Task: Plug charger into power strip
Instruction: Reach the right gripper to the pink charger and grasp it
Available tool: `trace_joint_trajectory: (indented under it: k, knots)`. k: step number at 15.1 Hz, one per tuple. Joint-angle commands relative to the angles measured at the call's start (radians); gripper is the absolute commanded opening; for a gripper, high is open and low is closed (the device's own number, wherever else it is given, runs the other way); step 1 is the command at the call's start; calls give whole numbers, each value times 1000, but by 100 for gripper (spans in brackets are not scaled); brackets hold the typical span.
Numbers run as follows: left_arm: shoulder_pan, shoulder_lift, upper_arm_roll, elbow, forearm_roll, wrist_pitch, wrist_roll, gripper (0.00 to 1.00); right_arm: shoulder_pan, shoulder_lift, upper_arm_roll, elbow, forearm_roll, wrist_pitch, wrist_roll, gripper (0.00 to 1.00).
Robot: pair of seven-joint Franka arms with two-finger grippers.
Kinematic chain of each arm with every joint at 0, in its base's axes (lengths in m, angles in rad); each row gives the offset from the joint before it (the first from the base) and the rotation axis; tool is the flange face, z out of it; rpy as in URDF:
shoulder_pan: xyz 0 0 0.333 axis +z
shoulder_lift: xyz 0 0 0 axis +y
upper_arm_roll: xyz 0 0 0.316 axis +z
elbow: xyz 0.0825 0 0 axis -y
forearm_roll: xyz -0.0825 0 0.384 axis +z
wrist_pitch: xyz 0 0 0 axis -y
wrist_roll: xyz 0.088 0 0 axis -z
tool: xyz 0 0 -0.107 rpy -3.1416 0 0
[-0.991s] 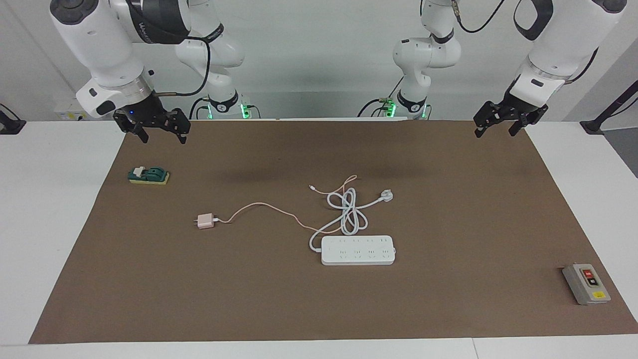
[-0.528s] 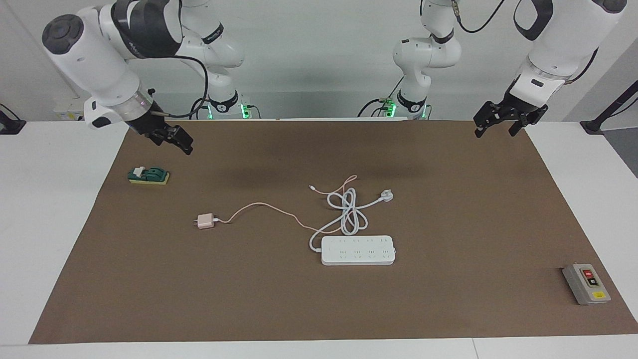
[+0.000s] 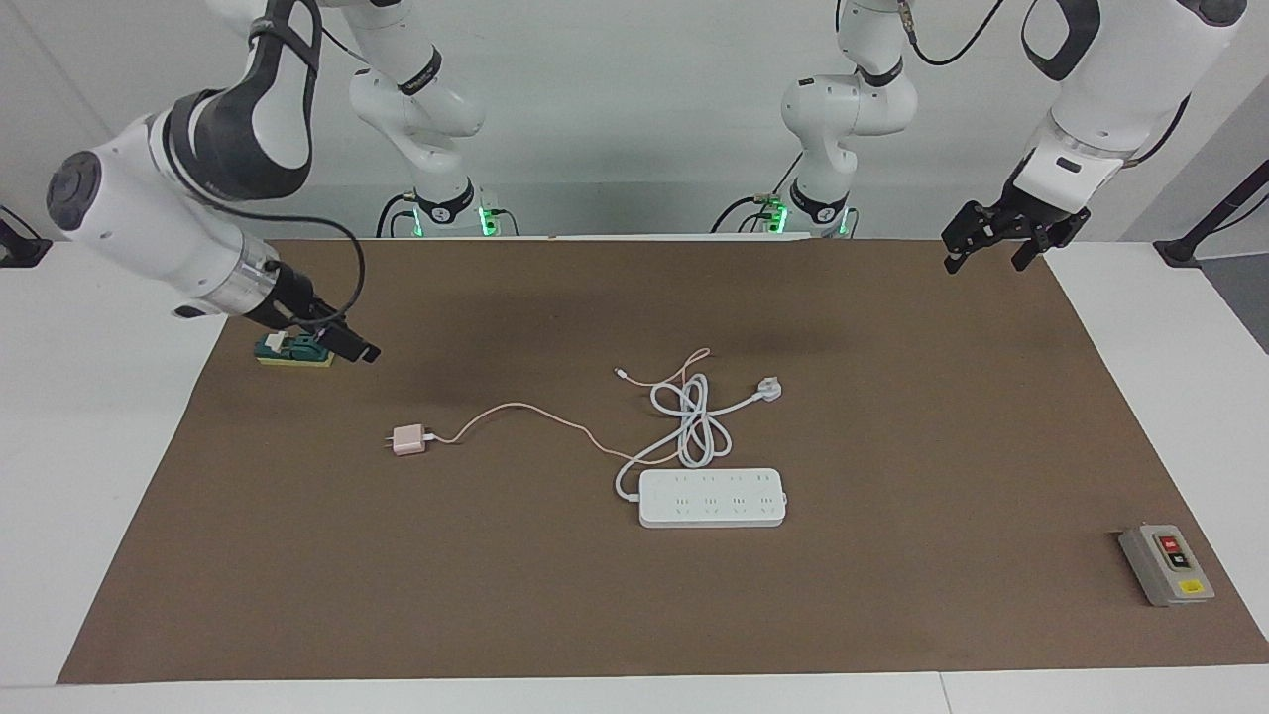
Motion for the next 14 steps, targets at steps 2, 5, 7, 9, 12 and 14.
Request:
trace_joint_trajectory:
  k: [2,5,7,9,12,14]
  knots:
    - [3,-15,2,-6,-8,-5,-6,100,-28,87,3,6,107,23,21,100]
    - [3,-15,2,-6,-8,-5,-6,100,-31,97,3,-11,127,19,35,100]
    - [3,-15,2,-6,-8,-5,-6,100,-25,126,3,-19,141,49,36,100]
    - [3,-15,2,-6,-8,-5,-6,100,-19,139,3,-45,156,94,35,100]
    - [3,-15,2,-6,-8,-5,-6,100,-26,195,4,-37,188,99,-8,100]
    - [3,-15,2,-6,-8,-5,-6,100,-19,195,4,-36,206,102,-10,100]
